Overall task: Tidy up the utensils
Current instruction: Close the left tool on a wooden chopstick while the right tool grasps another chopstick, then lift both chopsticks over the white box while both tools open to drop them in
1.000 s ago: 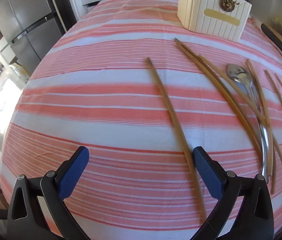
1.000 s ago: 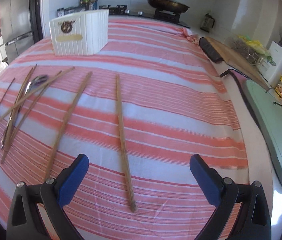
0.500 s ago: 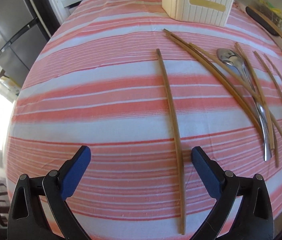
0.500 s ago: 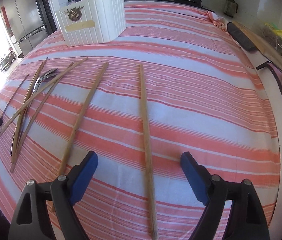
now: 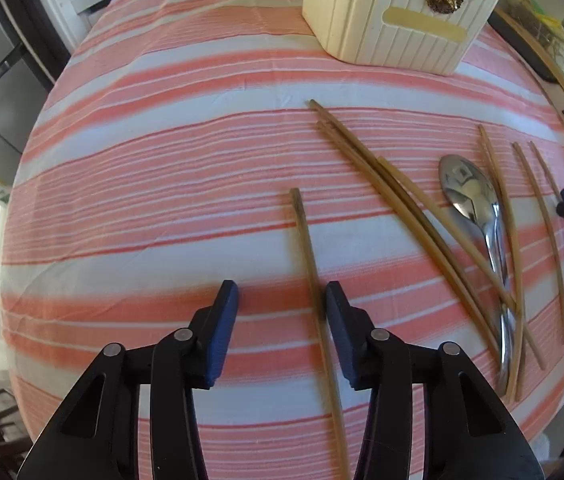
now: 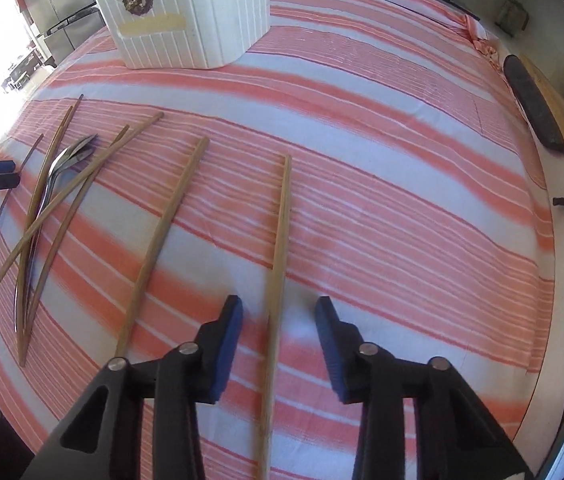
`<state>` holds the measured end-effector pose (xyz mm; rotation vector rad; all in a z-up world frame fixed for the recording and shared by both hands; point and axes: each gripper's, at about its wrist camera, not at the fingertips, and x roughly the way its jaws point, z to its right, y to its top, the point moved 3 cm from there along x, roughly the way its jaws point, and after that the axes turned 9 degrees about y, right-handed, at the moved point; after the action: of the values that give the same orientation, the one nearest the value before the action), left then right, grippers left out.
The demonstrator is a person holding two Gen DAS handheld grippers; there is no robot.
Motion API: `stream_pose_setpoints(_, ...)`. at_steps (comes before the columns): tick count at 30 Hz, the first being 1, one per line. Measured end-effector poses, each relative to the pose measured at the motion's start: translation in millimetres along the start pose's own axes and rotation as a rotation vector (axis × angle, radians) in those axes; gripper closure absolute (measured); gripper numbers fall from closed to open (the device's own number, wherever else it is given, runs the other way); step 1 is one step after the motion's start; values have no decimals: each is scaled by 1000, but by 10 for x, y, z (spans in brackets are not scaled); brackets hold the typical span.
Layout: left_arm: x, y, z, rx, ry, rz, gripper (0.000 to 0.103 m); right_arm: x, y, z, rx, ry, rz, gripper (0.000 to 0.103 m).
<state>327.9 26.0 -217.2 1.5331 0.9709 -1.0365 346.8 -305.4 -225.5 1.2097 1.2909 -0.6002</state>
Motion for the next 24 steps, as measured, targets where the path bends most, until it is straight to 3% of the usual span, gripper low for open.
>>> stream_pose_setpoints(2, 21, 87, 39, 14, 4, -9, 67, 22, 125, 46, 15, 6, 13, 68)
stream_pose_setpoints(6, 59, 235, 83, 14, -18, -24, 91, 126, 382, 34, 14, 4, 21, 69)
stream_pose_setpoints(7, 64, 247, 90, 12, -24, -22, 95, 147, 436, 18, 10, 2, 23, 75)
stream_pose_setpoints(8, 69, 263, 99, 11, -29, -18, 96, 164, 482, 14, 12, 5, 27, 87)
stream_pose_setpoints(10, 88, 316, 98, 2, -39, -5, 99, 177, 550, 44, 27, 4, 33, 97)
stream_pose_setpoints(15, -119, 322, -62, -75, -94, 71, 99, -22, 570, 101, 91, 40, 117, 97)
stream_pose_setpoints(24, -1232, 152, -297, -103, -170, 336, 99, -1241, 346, -87, 73, 96, 392, 97)
